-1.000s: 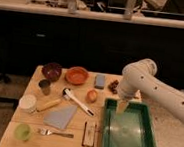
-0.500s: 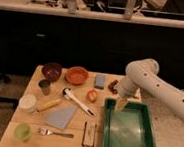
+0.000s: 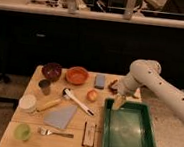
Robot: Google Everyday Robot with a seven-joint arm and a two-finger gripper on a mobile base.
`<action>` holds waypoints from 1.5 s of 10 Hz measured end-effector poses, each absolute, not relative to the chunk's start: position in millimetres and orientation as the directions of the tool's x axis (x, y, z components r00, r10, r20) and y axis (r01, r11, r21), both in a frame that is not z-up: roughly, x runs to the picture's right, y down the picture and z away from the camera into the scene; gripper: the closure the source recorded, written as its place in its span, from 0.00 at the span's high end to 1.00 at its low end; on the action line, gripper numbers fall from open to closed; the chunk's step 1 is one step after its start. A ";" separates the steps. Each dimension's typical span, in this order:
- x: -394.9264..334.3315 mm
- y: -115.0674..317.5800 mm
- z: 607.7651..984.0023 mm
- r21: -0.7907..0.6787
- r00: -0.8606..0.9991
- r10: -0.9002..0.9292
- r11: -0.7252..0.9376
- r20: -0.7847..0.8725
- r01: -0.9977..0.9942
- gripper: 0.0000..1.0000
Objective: Place apple in plastic cup
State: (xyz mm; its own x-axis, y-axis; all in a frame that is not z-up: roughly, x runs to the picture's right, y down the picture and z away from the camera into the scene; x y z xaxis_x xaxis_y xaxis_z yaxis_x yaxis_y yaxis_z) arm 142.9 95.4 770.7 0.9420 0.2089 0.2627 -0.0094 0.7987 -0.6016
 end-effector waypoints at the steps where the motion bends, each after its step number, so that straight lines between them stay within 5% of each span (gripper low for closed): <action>1: 138.0 94.9 773.3 -0.603 0.939 0.220 0.797 0.264 -0.017 0.80; 15: 61.3 98.9 819.0 -0.592 0.922 0.244 0.806 0.302 -0.019 0.80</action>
